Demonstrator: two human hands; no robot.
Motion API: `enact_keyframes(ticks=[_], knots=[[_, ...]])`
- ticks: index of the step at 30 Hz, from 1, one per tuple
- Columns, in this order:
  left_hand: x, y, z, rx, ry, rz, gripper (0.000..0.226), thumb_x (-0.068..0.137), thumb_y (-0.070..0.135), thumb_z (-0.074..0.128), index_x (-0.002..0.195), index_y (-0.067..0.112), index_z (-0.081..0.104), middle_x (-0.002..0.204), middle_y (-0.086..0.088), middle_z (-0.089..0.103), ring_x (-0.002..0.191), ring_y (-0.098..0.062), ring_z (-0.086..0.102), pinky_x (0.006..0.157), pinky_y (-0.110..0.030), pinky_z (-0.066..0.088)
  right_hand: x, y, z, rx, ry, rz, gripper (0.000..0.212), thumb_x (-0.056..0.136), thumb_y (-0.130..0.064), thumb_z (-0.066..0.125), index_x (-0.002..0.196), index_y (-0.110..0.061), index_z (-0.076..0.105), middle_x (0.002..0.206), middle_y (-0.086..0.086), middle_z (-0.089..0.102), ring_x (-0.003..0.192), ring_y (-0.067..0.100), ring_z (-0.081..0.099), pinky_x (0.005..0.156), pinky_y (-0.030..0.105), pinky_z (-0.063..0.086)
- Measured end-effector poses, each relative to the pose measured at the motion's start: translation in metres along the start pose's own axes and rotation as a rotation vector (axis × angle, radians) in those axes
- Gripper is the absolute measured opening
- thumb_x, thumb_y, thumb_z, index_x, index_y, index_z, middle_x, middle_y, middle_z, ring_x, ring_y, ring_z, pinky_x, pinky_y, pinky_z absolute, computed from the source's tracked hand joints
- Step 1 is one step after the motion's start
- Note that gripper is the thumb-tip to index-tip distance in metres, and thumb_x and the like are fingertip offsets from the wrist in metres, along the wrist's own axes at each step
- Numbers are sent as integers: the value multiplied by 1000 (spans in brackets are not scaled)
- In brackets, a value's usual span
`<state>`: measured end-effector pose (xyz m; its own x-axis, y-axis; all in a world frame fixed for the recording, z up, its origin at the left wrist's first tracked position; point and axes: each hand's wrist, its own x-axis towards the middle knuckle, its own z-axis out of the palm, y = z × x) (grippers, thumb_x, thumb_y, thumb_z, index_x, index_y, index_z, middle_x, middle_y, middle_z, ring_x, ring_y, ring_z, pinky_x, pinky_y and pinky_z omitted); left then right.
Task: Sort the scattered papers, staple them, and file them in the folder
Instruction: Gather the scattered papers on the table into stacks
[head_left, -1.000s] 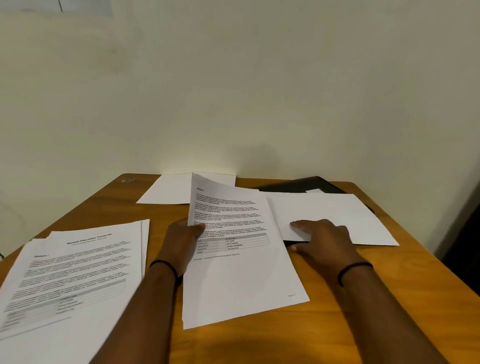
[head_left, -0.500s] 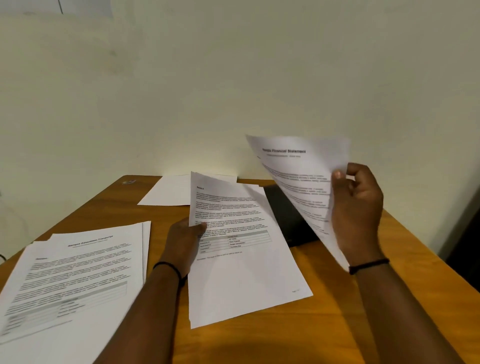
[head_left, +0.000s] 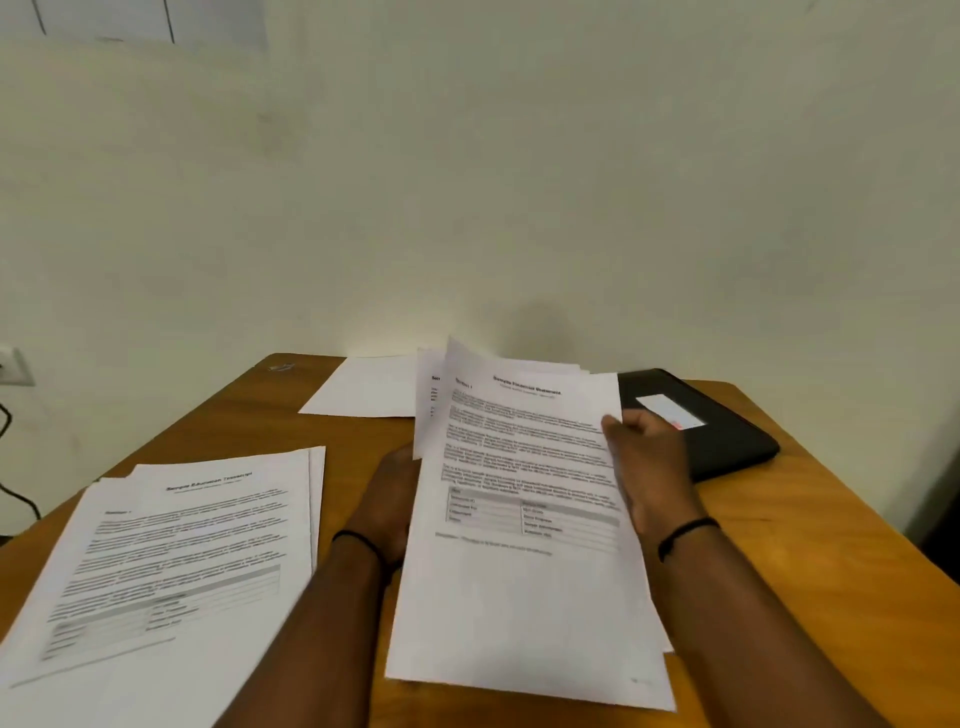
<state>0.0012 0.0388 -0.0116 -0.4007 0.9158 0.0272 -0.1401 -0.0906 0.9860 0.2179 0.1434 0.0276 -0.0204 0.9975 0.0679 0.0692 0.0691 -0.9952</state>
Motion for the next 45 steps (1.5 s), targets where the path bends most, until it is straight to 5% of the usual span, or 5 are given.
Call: enact_keyframes(ticks=[13, 22, 29, 39, 45], knots=[[-6, 6, 20, -74, -187, -89, 26, 97, 16, 57, 119, 4, 63, 114, -20, 71, 94, -37, 72, 74, -44, 62, 18, 37, -2, -249, 218, -161, 17, 95, -26, 63, 91, -9, 61, 81, 0, 64, 77, 16, 64, 57, 19, 42], [-4, 4, 19, -170, -22, -63, 25, 98, 20, 57, 118, 7, 63, 110, -16, 73, 98, -42, 70, 81, -51, 60, -3, 15, -25, 305, -527, 195, 32, 87, -12, 70, 118, -6, 64, 111, 17, 72, 99, 38, 71, 84, 50, 59], [23, -1, 25, 576, 720, 322, 11, 94, 15, 58, 96, 10, 67, 96, -11, 66, 91, -25, 63, 75, -28, 47, 24, 42, -32, 92, -196, 97, 18, 90, 2, 66, 103, -10, 68, 113, 13, 71, 92, 28, 70, 80, 40, 58], [119, 0, 5, 1711, -31, 22, 45, 101, 47, 37, 146, 45, 41, 167, 1, 0, 153, -27, -5, 121, -54, 1, 37, 57, -32, 71, -202, 71, 16, 92, -6, 66, 99, -20, 68, 110, 4, 72, 92, 25, 71, 80, 43, 60], [133, -4, 11, 1588, 135, 377, 40, 102, 28, 44, 140, 20, 52, 150, -6, 47, 138, -28, 43, 114, -50, 32, 39, 63, -29, 84, -191, 48, 16, 92, -7, 66, 100, -21, 68, 106, 0, 73, 91, 24, 72, 81, 42, 60]])
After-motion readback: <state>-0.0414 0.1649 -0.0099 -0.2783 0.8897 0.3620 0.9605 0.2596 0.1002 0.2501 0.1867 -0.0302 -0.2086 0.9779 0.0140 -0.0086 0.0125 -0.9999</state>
